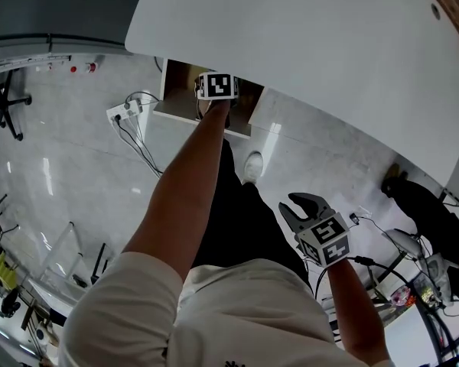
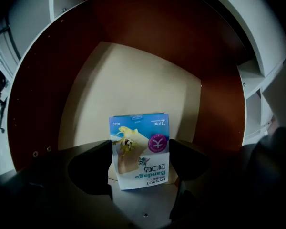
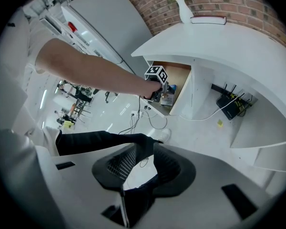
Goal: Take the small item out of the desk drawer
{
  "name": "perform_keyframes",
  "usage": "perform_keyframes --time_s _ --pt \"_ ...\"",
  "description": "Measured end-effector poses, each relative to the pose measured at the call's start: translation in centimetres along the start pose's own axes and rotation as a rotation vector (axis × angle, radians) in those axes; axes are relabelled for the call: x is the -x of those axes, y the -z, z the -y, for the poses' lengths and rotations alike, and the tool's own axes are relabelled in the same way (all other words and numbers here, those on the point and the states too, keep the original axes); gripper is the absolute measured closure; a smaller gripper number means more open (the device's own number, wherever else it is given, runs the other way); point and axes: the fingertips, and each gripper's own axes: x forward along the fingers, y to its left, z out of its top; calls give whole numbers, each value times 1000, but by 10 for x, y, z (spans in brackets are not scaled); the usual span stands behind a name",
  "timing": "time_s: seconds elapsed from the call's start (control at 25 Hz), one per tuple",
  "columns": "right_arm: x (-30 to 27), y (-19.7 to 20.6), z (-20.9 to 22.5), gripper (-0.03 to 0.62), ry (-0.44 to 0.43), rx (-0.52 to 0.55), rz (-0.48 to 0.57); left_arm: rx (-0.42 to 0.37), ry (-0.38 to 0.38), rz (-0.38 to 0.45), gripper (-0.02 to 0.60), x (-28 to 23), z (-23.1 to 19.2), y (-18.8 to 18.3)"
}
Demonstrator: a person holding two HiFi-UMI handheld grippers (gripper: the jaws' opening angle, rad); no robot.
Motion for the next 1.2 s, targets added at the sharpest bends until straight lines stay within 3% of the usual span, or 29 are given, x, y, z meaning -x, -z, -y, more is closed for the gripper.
perform_keyframes --time_s 0.64,0.96,1.2 --pt "0 2 -3 465 4 -9 13 38 -10 52 222 7 4 -3" --pt "12 2 -6 476 22 36 32 25 -9 120 222 61 20 -14" --pt "26 7 -3 533 78 120 -60 34 -13 147 222 113 34 -4"
